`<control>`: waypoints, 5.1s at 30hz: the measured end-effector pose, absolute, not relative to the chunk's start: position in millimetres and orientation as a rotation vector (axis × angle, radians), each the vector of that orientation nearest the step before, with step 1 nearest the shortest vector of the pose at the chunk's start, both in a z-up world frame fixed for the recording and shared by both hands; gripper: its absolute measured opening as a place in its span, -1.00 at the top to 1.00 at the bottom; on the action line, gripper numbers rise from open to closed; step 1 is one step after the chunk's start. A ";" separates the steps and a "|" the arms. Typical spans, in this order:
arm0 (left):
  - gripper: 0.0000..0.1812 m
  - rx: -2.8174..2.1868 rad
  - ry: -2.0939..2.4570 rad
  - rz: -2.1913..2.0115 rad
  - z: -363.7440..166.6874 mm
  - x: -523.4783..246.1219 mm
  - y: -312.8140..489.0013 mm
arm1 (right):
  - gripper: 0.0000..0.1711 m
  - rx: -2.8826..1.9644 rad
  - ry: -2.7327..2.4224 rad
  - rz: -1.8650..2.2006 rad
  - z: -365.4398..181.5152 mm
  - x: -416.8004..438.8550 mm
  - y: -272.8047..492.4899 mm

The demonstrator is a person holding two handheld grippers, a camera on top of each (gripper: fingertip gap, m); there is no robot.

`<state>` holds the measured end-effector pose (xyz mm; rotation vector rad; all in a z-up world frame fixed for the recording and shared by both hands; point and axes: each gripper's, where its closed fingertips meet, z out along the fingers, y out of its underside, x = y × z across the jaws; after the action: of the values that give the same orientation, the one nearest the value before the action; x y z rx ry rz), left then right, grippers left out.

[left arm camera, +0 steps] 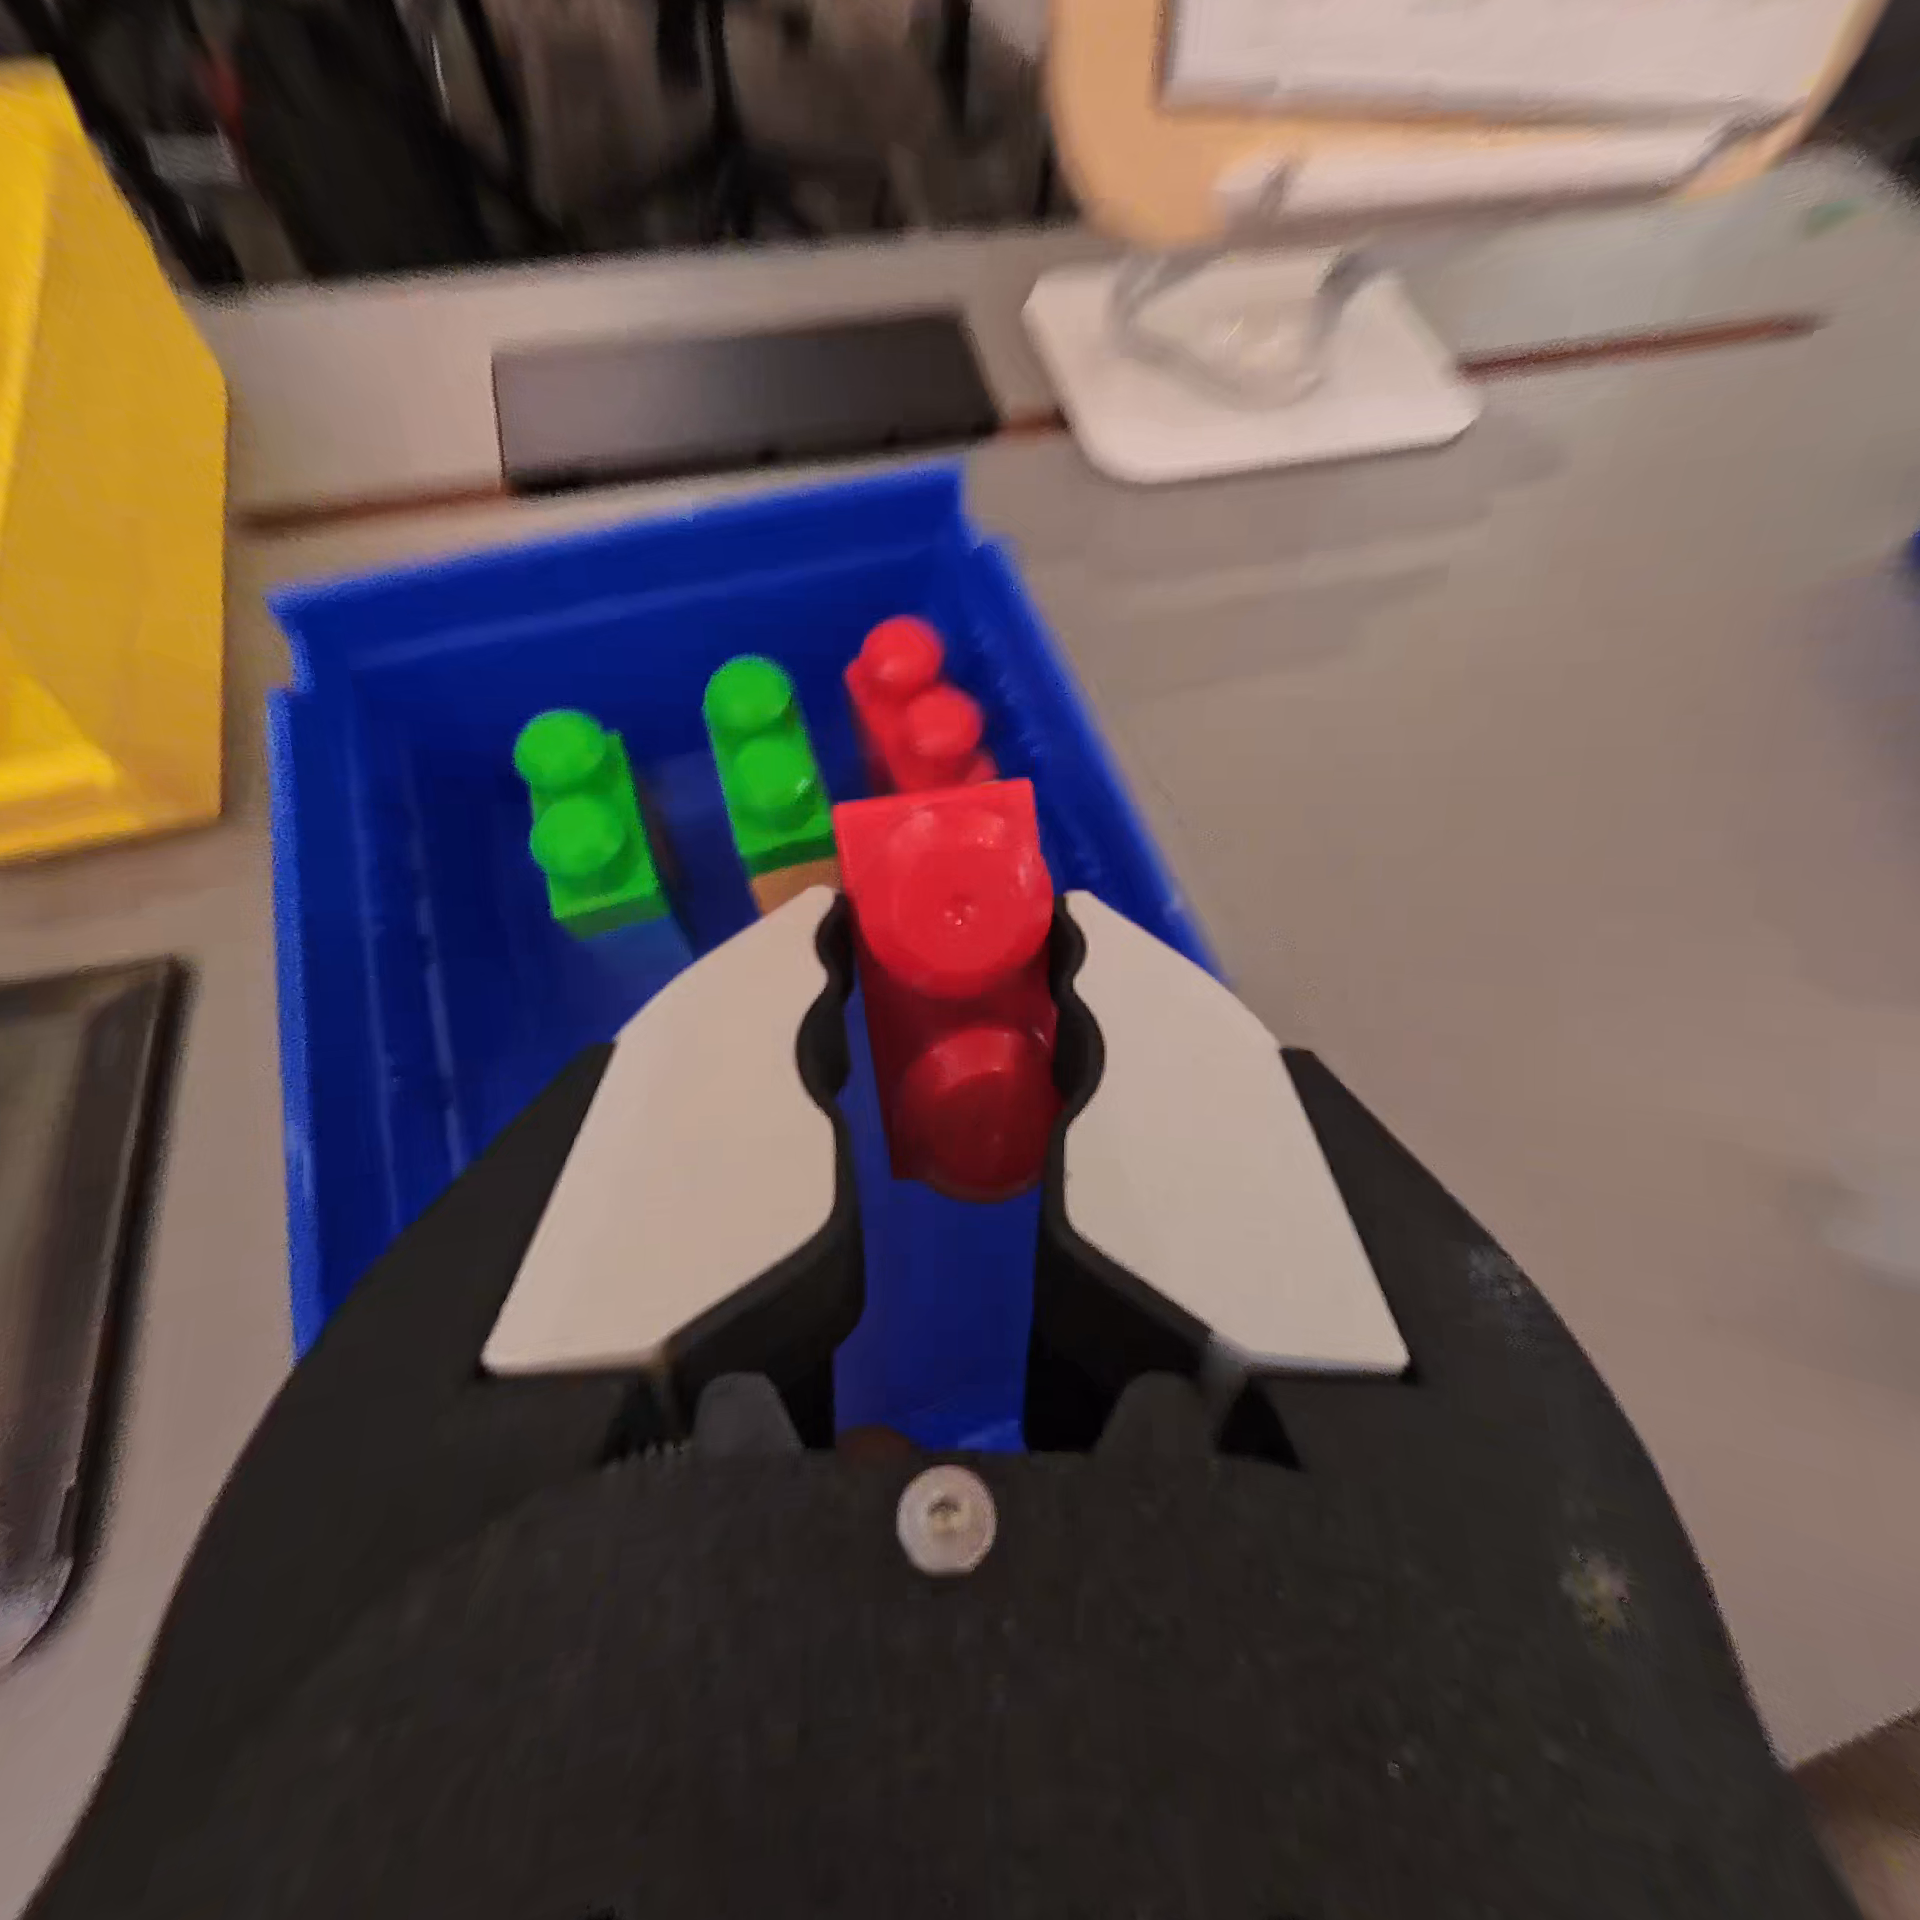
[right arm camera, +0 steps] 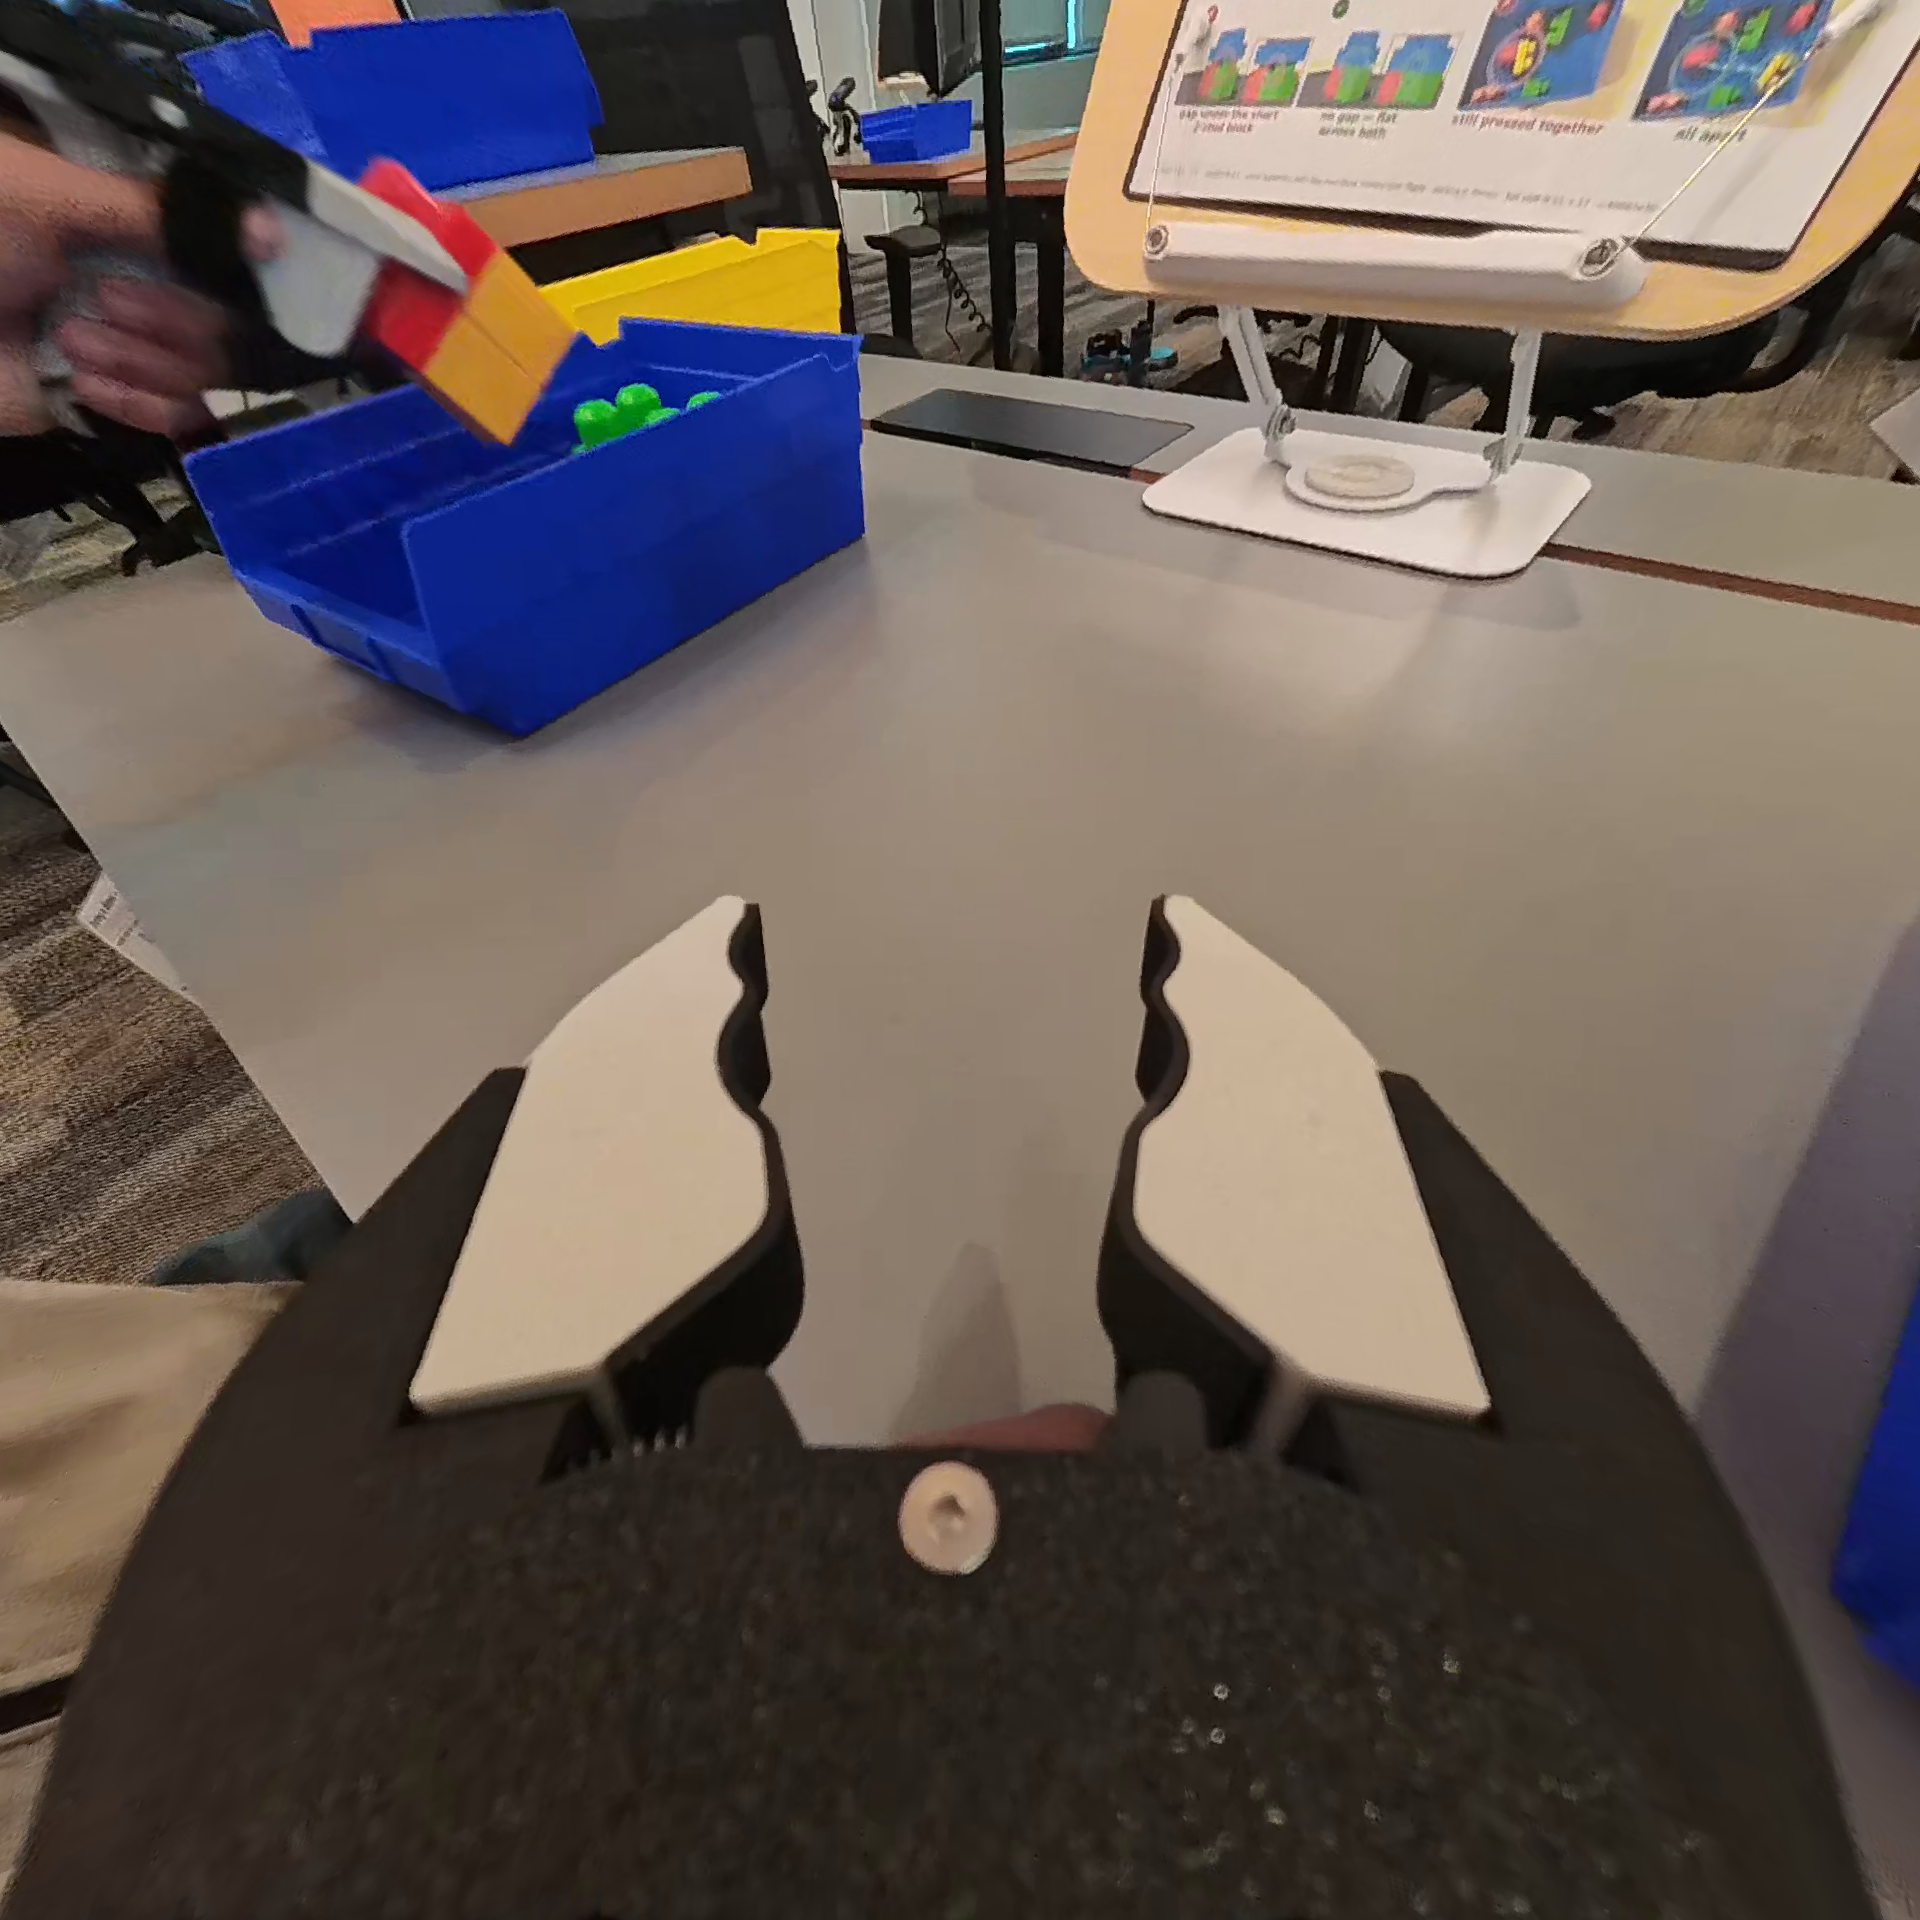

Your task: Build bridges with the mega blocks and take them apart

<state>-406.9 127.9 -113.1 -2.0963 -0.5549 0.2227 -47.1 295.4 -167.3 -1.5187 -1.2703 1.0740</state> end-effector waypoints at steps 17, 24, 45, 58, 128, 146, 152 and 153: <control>0.61 -1.864 -0.205 0.071 -155.5 -216.8 136.6 | 0.19 -1.547 -1.214 1.045 -177.4 -49.9 294.1; 0.61 -1.707 0.134 -0.430 -112.1 -169.1 160.4 | 0.19 -1.303 -1.480 1.448 -150.4 -77.7 242.3; 0.62 -1.569 0.381 -0.877 -107.7 -105.0 199.1 | 0.58 -1.043 -1.558 2.058 -113.0 -107.0 203.7; 0.62 -1.492 0.307 -0.836 -87.6 -139.2 170.2 | 0.58 -1.094 -1.466 1.984 -114.2 -65.0 253.7; 0.61 -1.887 -0.005 -0.079 -170.4 -182.0 169.9 | 0.11 -1.448 -1.346 1.027 -197.8 -59.9 239.4; 0.62 -1.581 0.514 -0.845 -99.0 -88.4 209.0 | 0.55 -1.005 -1.702 1.864 -134.8 -99.1 196.2; 0.63 -1.638 0.552 -0.784 -111.8 -81.9 206.5 | 0.58 -0.999 -1.748 1.857 -143.7 -86.4 198.6; 0.63 -1.644 0.561 -0.779 -113.0 -80.1 204.8 | 0.58 -1.000 -1.756 1.858 -145.0 -83.6 198.3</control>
<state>-80.1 204.8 -113.0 -1.6441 0.5609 -0.7786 -83.6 198.3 -145.0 -0.9998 -1.7559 1.8579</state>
